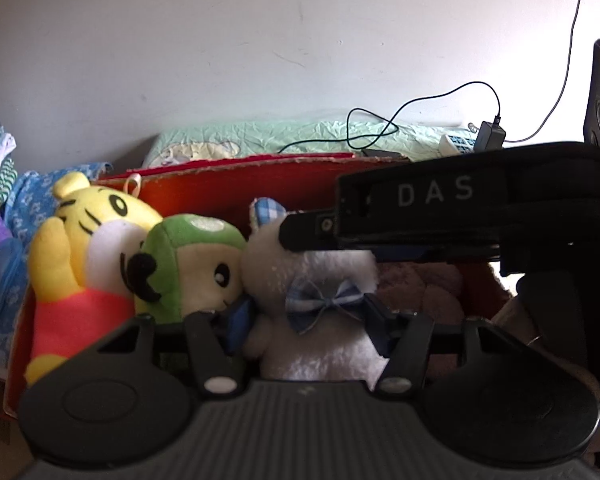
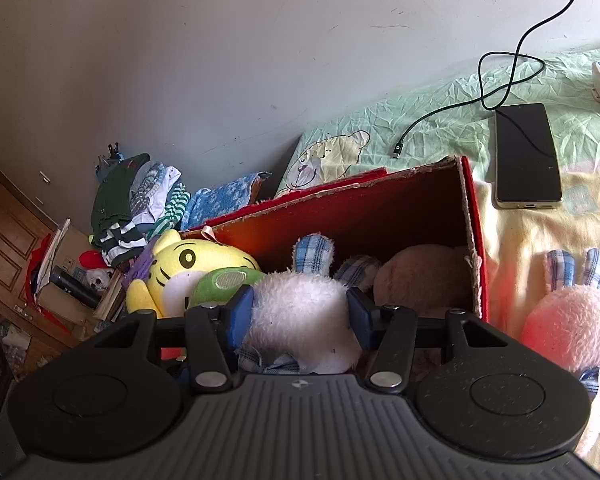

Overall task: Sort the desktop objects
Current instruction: 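Lower the white bunny into the box beside the green plush and release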

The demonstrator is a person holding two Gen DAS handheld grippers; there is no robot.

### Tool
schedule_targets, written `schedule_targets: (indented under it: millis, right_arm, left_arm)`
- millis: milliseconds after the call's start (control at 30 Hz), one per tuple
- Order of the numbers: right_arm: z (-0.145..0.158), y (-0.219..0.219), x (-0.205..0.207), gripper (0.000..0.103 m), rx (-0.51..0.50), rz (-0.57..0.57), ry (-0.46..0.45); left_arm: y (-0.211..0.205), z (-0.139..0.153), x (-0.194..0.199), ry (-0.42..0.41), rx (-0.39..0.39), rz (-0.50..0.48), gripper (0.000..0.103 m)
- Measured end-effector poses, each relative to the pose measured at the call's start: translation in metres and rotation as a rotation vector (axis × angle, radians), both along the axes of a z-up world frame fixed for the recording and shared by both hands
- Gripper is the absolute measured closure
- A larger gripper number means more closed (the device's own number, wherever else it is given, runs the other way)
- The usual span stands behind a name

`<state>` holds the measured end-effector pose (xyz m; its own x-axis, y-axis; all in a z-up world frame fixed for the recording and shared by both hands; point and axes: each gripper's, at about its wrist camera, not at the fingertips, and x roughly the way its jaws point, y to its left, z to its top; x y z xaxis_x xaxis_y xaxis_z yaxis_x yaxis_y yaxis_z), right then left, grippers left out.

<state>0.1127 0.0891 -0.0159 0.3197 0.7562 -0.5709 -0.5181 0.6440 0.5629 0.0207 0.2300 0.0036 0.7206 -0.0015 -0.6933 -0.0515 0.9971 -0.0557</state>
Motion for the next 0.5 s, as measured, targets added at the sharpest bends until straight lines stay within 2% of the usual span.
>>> schedule_targets:
  millis: [133,267,400,500]
  right_arm:
    - [-0.009,0.002,0.003,0.049,0.031,0.017,0.045]
    - [-0.01,0.011,0.003,0.049,-0.011,0.041,-0.005]
    - [-0.014,0.01,0.011,0.048,0.033,0.054,0.058]
    - [-0.013,0.014,0.005,0.048,-0.005,0.069,0.014]
  left_arm:
    - [0.005,-0.003,0.002,0.005,-0.019,0.004,0.041]
    - [-0.003,0.002,0.003,0.013,0.003,0.016,0.044]
    - [0.002,-0.004,0.005,0.016,0.016,0.001,0.043]
    - [-0.001,-0.005,0.01,0.025,0.035,0.003,0.044]
